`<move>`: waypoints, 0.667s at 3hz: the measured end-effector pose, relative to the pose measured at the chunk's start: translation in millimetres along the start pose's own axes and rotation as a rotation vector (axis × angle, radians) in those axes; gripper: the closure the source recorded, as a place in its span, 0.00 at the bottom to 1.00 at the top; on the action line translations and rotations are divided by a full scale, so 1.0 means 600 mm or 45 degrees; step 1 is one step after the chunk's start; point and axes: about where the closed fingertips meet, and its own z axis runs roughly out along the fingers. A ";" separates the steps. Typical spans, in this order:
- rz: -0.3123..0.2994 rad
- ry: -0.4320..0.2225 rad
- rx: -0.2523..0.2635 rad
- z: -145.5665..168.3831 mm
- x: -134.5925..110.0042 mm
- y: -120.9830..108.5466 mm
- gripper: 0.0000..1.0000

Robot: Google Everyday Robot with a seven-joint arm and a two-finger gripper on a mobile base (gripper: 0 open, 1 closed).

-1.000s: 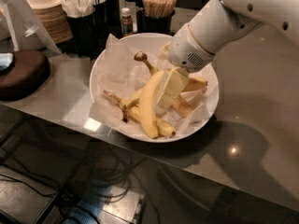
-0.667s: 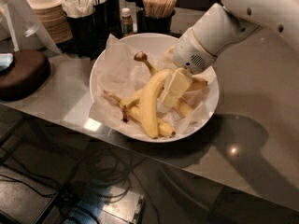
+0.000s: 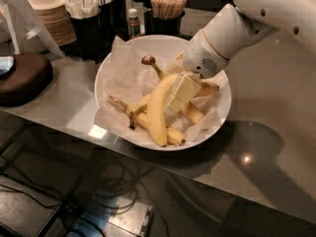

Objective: Pick banana from white bowl

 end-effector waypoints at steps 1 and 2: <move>0.000 0.000 0.000 0.000 0.000 0.000 0.42; 0.000 0.000 0.000 0.000 0.000 0.000 0.65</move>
Offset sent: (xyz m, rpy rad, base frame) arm 0.0000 0.0000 0.0000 0.0000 0.0000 0.0000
